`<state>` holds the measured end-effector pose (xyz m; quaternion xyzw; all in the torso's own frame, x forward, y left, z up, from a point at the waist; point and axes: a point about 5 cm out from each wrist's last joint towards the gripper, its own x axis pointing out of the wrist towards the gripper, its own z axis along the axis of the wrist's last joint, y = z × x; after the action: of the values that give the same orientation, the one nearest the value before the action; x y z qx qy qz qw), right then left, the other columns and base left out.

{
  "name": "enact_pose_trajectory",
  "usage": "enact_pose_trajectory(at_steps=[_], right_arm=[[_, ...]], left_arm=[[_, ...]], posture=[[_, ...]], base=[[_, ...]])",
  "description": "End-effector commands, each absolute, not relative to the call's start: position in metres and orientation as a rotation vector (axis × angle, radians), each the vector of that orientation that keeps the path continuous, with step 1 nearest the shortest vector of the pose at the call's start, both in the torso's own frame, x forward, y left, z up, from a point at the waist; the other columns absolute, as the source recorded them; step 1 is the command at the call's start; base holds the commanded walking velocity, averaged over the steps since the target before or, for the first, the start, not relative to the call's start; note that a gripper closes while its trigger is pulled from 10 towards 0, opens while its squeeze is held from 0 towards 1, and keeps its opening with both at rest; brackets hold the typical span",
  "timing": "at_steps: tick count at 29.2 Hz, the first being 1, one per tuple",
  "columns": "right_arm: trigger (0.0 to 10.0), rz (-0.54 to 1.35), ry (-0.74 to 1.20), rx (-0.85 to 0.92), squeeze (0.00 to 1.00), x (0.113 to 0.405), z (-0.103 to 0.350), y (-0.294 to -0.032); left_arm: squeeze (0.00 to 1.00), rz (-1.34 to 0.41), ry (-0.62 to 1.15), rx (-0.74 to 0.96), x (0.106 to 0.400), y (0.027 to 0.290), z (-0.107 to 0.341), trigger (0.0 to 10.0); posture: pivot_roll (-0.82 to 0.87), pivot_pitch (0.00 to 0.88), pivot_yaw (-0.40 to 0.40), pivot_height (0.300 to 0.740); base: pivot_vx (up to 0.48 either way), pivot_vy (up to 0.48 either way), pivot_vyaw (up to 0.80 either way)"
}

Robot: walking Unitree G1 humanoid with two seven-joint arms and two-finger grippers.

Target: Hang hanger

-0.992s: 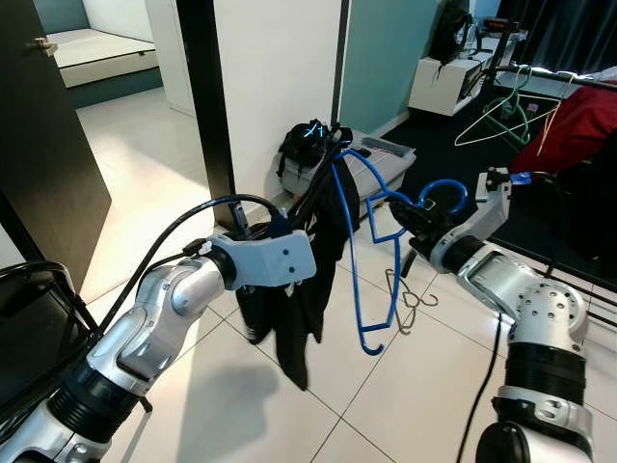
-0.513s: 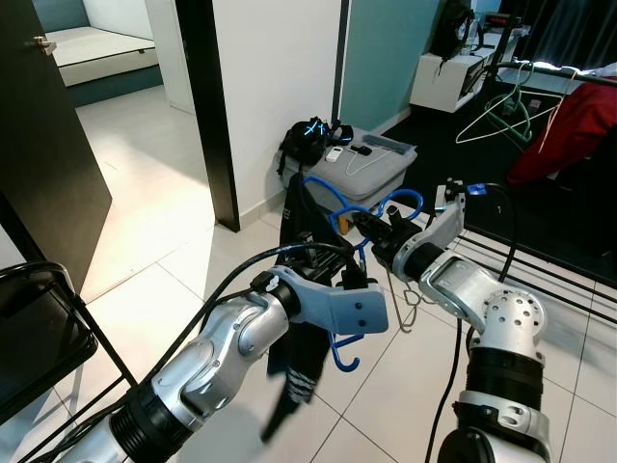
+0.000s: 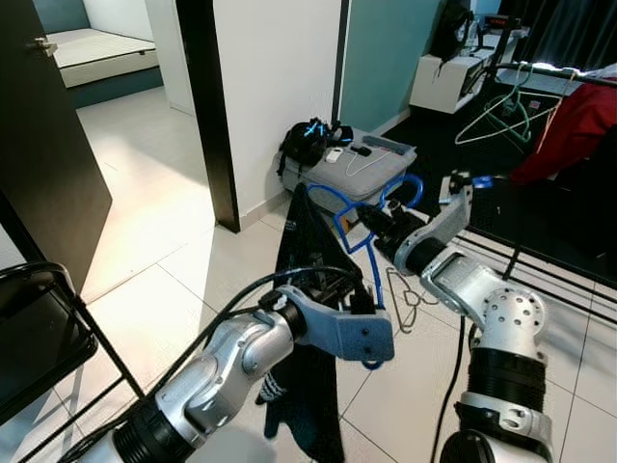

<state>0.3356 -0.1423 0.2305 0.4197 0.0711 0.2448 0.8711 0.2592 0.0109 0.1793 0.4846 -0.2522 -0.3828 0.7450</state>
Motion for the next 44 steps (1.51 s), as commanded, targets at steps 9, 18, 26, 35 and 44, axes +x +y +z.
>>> enact_pose_trajectory(at_steps=[9,18,26,35,44], right_arm=[[10.0,0.772,-0.220,0.801,0.00,0.312,0.286,-0.144],[10.0,0.856,-0.306,0.747,0.00,0.302,0.296,-0.141],[10.0,1.028,-0.397,0.616,0.00,0.285,0.306,-0.152],[10.0,1.193,-0.361,0.445,0.00,0.255,0.299,-0.190],[10.0,1.228,-0.350,0.400,0.00,0.251,0.297,-0.201]], left_arm=[[1.00,-0.866,-0.535,1.052,0.258,0.012,0.175,10.0],[0.97,-0.837,-0.549,1.034,0.260,0.012,0.180,10.0],[0.70,-0.654,-0.518,0.878,0.281,0.036,0.205,10.0],[0.36,-0.292,-0.565,0.711,0.304,0.108,0.270,10.0],[0.00,-0.253,-0.634,0.666,0.300,0.160,0.321,10.0]], posture=[[0.00,0.000,-0.023,0.740],[0.00,0.000,-0.020,0.740],[0.01,0.000,-0.018,0.740],[0.01,0.000,-0.022,0.740],[0.02,0.000,-0.026,0.740]], base=[[0.000,0.000,0.00],[0.000,0.000,0.00],[0.000,0.000,0.00],[0.000,0.000,0.00],[0.000,0.000,0.00]])
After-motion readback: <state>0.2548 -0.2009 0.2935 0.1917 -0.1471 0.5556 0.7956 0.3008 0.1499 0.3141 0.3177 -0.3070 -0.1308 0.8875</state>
